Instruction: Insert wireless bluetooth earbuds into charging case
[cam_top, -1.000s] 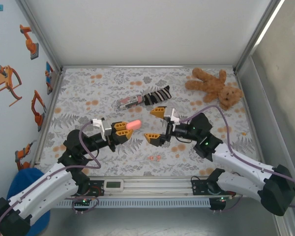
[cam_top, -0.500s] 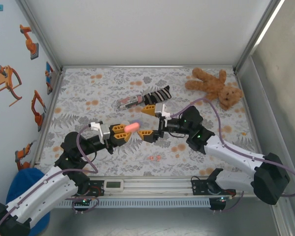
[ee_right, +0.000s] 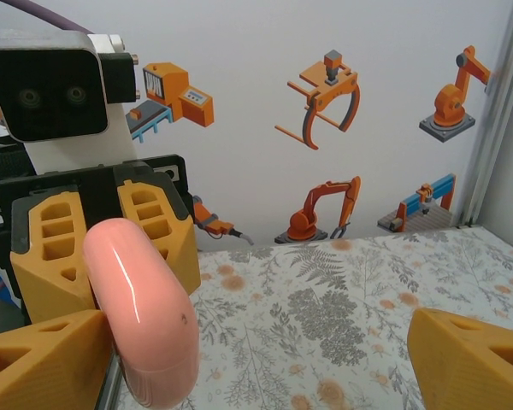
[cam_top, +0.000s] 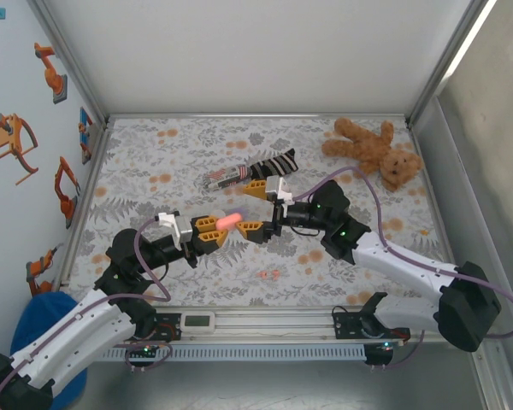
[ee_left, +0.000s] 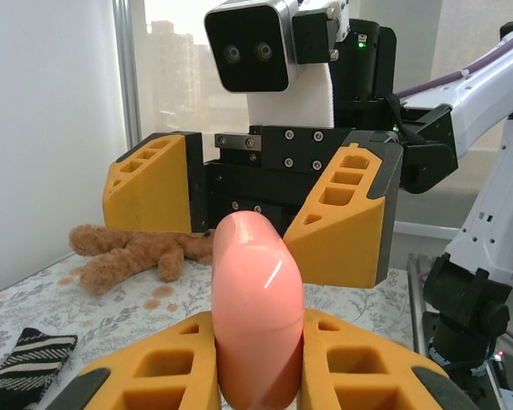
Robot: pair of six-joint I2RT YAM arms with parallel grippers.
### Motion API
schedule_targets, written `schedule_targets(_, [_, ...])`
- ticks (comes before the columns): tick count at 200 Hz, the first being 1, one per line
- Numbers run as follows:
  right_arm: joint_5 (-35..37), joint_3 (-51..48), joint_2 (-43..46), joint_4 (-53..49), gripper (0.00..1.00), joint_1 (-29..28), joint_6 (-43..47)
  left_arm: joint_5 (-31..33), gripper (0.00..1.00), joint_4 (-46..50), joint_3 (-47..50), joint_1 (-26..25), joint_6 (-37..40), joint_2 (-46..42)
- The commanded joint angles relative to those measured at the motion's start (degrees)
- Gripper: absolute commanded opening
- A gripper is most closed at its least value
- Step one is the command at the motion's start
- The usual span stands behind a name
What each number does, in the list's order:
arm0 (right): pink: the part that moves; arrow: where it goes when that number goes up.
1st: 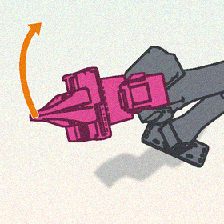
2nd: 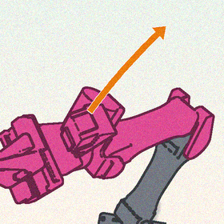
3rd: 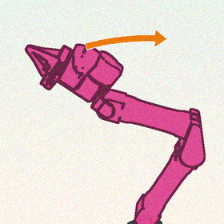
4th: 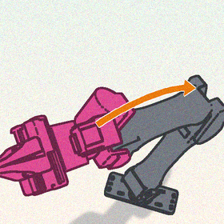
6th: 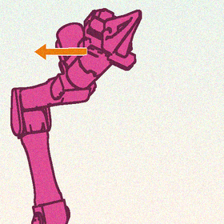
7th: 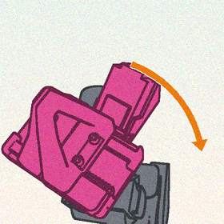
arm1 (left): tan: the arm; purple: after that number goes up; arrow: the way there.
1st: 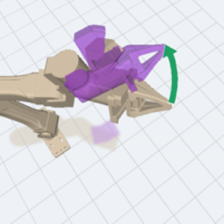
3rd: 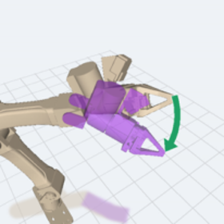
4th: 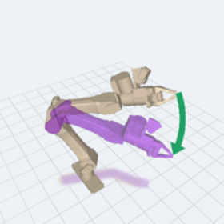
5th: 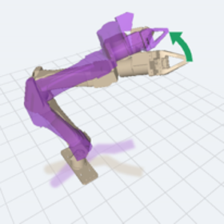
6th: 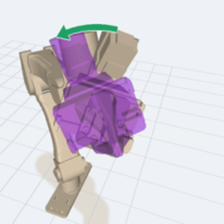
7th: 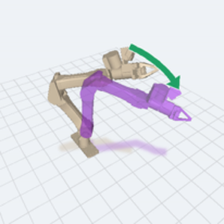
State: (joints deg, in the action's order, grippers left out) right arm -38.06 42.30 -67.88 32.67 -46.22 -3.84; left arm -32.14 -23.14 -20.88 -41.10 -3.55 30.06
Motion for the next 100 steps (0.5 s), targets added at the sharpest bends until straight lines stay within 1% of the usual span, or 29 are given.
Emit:
schedule_targets(1, [1.5,3.1,-0.1,0.2,0.88,-0.3,0.9,-0.8,0.0,0.0,-1.4,0.1,1.5,-0.7])
schedule_targets(44, [3.2,4.6,0.4,-3.3,0.85,-0.3,2.5,-0.9,0.0,0.4,-1.5,0.1,1.7,-0.9])
schedule_targets(100, [4.4,6.2,0.1,-5.4,0.85,-0.3,3.5,-0.8,0.0,1.3,-1.8,0.1,2.0,-1.7])
